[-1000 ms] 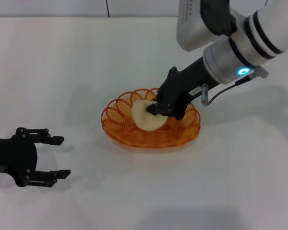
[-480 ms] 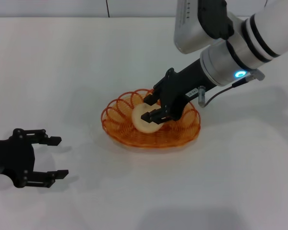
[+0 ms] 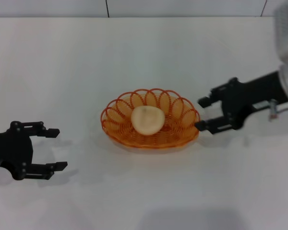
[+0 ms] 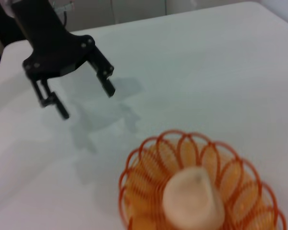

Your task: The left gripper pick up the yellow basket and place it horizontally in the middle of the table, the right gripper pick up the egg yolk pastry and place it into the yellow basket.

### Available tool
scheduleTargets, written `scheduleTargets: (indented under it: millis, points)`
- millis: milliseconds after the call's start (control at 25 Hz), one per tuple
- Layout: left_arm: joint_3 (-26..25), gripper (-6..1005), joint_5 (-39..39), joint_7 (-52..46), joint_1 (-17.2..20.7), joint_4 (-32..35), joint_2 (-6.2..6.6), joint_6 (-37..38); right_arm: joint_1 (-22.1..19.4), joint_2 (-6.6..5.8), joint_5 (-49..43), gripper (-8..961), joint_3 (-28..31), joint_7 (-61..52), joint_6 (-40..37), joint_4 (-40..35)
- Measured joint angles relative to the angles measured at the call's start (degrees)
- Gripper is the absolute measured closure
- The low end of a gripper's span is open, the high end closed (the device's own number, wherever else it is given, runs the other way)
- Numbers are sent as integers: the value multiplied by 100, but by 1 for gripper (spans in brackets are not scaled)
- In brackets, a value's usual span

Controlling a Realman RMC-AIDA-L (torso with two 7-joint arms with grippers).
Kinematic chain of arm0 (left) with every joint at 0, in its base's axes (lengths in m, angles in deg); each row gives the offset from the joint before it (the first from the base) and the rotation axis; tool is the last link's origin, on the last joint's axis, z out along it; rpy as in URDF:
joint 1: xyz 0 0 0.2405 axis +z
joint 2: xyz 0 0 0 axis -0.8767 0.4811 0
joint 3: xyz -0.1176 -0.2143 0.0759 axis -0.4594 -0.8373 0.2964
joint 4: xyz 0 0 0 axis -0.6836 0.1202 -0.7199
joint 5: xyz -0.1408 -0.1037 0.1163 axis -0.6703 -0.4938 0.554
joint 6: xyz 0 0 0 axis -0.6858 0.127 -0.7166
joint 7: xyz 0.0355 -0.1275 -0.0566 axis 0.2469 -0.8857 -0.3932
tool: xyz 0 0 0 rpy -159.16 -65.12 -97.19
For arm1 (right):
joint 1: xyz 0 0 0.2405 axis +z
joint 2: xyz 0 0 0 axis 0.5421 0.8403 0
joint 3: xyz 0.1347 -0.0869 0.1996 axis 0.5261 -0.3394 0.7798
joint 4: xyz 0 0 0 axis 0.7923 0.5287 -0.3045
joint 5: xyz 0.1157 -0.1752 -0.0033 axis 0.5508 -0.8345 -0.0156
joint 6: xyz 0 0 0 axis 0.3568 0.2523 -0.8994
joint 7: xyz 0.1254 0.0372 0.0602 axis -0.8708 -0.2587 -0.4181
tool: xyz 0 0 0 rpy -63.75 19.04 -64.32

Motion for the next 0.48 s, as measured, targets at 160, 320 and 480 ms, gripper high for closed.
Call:
scheduleTargets:
  millis: [160, 320, 480]
  points:
    - [0, 226, -17, 4, -49, -11, 13, 31, -335, 0, 8, 362, 389, 441, -279, 78]
    - [4, 226, -101, 94, -79, -53, 52, 183, -532, -2, 85, 355, 765, 919, -594, 384]
    - [0, 226, -190, 160, -117, -97, 109, 333, -576, -16, 147, 355, 938, 1142, -744, 588]
